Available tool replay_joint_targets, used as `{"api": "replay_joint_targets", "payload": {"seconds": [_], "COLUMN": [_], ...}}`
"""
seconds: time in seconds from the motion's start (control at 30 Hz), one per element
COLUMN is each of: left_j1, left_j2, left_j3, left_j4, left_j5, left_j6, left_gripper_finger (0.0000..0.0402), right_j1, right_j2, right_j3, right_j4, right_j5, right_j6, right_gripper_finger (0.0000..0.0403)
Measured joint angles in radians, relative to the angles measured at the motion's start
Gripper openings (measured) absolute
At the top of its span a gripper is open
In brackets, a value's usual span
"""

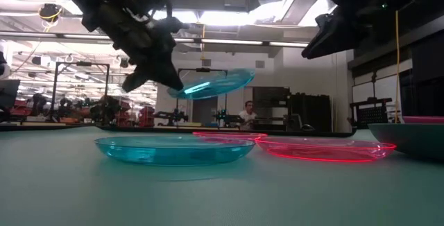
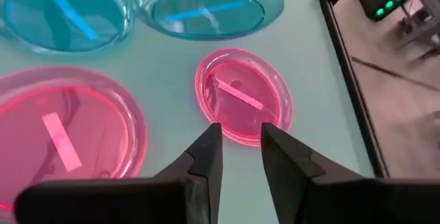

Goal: Stack plastic plates
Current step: Stack the top transparent blue plate on top of the transparent blue plate

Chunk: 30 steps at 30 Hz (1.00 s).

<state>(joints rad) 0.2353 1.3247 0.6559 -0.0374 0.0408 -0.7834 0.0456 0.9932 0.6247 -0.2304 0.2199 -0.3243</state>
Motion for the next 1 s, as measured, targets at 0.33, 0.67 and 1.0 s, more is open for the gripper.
{"api": "replay_joint_targets", "payload": {"seconds": [0.33, 0.67, 1.0], "left_j1": [-0.094, -0.169, -0.202], "left_j2": [0.000, 0.000, 0.001], "left_j3": [0.000, 0.000, 0.000], "left_j4": [0.142, 0.256, 0.296], "left_j5": [-0.275, -0.541, -0.669], "left_j6": [0.000, 0.061, 0.115], "left_gripper_finger": [0.0000, 0.0000, 0.0000], "right_j1": [0.000, 0.000, 0.000], "right_j2": [0.000, 0.038, 0.187], "right_j3": [0.000, 0.000, 0.001], "right_j4": [0.179, 0.346, 0.543], "right_j5": [0.043, 0.198, 0.252], "right_j6": [0.133, 0.249, 0.239], "right_gripper_finger": [0.0092, 0.0092, 0.0092]}}
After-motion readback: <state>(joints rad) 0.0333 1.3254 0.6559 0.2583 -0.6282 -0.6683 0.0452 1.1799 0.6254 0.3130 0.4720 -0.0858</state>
